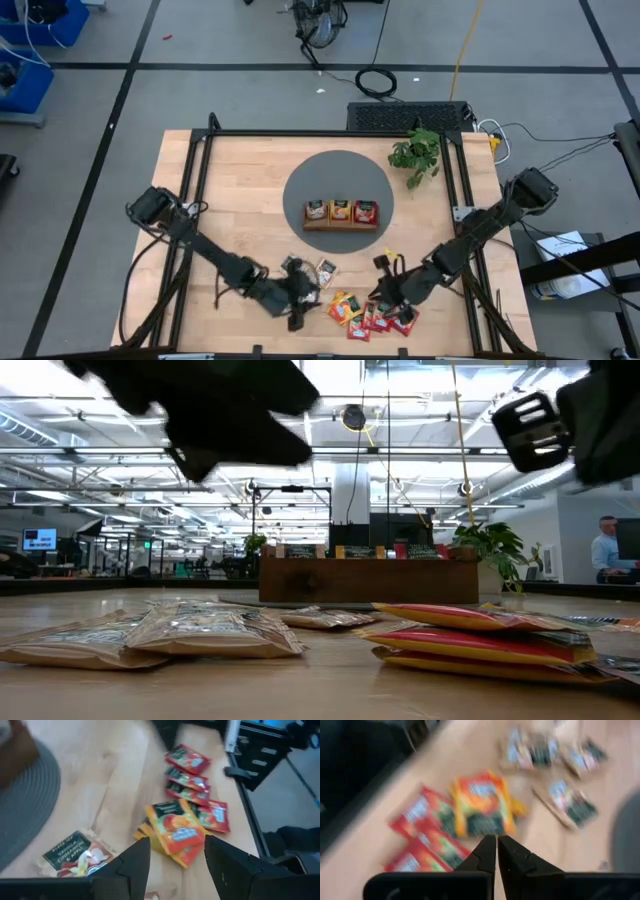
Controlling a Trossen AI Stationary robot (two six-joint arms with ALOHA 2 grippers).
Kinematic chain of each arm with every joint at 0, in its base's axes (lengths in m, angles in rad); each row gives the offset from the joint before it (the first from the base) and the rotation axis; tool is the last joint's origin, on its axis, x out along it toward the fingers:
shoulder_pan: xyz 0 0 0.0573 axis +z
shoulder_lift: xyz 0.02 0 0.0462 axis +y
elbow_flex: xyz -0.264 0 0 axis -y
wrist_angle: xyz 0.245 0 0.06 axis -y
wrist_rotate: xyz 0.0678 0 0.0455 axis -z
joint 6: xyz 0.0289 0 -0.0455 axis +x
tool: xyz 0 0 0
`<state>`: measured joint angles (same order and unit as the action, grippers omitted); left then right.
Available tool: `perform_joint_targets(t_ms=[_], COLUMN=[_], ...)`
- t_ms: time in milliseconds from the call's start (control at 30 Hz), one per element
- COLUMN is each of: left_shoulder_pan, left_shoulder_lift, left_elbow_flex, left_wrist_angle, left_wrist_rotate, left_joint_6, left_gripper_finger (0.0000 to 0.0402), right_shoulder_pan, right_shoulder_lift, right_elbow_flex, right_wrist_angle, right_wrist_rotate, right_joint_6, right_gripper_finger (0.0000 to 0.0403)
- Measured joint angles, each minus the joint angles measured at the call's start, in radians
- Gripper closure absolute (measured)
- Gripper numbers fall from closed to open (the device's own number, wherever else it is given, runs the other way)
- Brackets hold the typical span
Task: Pick & Place Tea
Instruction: Put the top orange tea bag into the middle slot of the wooden organizer
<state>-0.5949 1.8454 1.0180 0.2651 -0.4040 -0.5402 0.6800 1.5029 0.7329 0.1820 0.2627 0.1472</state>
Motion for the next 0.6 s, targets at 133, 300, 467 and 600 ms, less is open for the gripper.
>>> perform_joint_targets(t_ms=[133, 300, 467, 600], left_shoulder_pan=[0.041, 0.05, 0.039, 0.015], left_shoulder_lift=[0.025, 0.089, 0.164, 0.2], left_elbow_flex=[0.0, 0.04, 0.118, 0.193], left_wrist_angle=[0.015, 0.053, 0.033, -0.065], left_wrist_rotate=[0.097, 0.173, 0.202, 0.209], left_joint_6=[-0.026, 0.022, 0.164, 0.269], left_gripper_finger=[0.0213, 0.0213, 0.0213, 0.0213], right_shoulder_pan=[0.029, 0.035, 0.028, 0.003], right_shoulder_lift=[0.001, 0.001, 0.001, 0.0], right_elbow_flex=[-0.102, -0.208, -0.236, -0.235], right_wrist_angle=[0.248, 0.409, 0.489, 0.525], right_wrist_rotate=[-0.002, -0.033, -0.031, -0.036], right_joint_6=[0.002, 0.07, 0.178, 0.275], right_gripper_finger=[0.0392, 0.0375, 0.0346, 0.0323])
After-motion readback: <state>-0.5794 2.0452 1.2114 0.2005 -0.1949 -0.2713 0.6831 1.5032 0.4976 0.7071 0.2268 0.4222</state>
